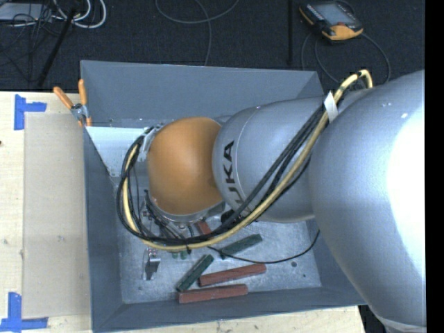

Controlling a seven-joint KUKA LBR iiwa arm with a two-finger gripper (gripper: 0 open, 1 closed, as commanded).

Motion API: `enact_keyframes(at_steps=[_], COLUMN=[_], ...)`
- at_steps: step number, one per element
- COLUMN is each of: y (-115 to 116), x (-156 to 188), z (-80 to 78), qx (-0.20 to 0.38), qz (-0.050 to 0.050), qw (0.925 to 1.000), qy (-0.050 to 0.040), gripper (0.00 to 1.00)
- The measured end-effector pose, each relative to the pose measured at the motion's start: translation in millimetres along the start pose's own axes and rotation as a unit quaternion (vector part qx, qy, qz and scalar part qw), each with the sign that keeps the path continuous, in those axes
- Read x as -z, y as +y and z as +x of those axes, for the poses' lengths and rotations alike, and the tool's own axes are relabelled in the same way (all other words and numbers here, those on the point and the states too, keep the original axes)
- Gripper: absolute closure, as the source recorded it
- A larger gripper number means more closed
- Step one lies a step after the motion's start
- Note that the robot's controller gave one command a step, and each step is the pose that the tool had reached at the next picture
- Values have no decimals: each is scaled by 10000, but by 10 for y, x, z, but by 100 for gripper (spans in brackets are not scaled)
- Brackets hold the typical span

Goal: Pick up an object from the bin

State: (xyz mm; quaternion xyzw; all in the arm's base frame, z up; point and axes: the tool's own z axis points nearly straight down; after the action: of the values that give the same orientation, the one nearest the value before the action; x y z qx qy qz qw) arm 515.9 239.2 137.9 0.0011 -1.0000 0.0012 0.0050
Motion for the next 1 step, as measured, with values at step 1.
enact_keyframes(at_steps=[1], y=[-8], x=[43], z=[-23], qx=[-17], qz=[-10], qw=[10000], qy=[-37], gripper=[0])
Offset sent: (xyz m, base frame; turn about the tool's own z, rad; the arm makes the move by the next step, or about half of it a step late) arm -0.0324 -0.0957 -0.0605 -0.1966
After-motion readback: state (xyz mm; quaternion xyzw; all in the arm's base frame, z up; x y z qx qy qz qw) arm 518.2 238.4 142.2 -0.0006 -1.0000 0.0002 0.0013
